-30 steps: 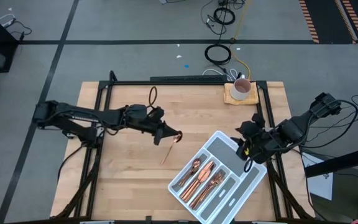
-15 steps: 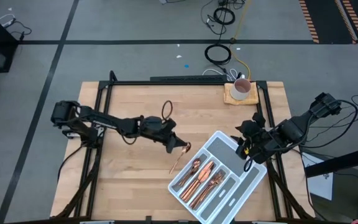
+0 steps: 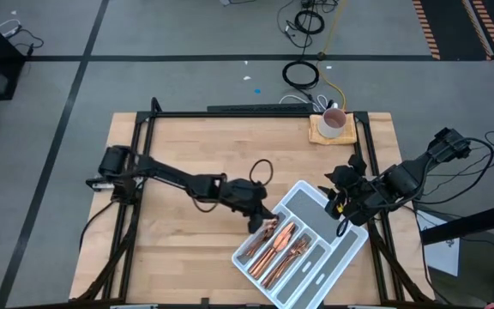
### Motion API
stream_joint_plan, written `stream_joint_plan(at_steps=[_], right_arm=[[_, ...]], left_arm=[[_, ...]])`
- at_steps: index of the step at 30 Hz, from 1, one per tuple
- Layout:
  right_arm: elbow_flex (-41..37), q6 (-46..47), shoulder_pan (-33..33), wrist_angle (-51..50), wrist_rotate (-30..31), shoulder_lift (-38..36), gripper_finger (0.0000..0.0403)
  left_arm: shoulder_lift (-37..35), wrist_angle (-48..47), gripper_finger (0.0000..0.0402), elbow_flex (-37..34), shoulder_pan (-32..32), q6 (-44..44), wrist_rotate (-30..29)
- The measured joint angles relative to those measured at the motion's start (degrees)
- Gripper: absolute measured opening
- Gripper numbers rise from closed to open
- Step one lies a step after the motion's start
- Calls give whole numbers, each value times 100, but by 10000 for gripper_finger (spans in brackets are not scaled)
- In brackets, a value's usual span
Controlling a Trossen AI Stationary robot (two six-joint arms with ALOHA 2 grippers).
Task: Sort silverware
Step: Put the gold spoon into the cutlery tray with the other gold spoons, then return to Home Position
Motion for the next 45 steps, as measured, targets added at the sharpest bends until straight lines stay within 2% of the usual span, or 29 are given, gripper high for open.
stream_joint_plan(at_steps=[4, 11, 20, 31, 36, 38, 40, 45], right_arm=[[0, -4, 8, 0, -27, 0, 183], [0, 9, 140, 2, -39, 1, 183], [0, -8, 352, -6, -40, 2, 183], [0, -171, 514, -10, -249, 2, 183], [0, -321, 529, 20, -355, 2, 183], [0, -561, 601, 340, -340, -1, 183], [0, -1132, 757, 1076, -334, -20, 183], [0, -2526, 1242, 2798, -341, -374, 183]], left_arm=[[382, -92, 0, 282, 22, -31, -240], [743, -297, 0, 265, 43, -322, -444], [891, -332, 1, 278, 10, -331, -502], [895, -334, 82, 278, -51, -286, -47], [868, -280, 100, 329, -104, -478, 28], [747, -333, 101, 390, -78, -645, 62], [478, -315, 101, 521, -16, -660, 150], [-759, -214, 101, 910, 71, -160, 162]])
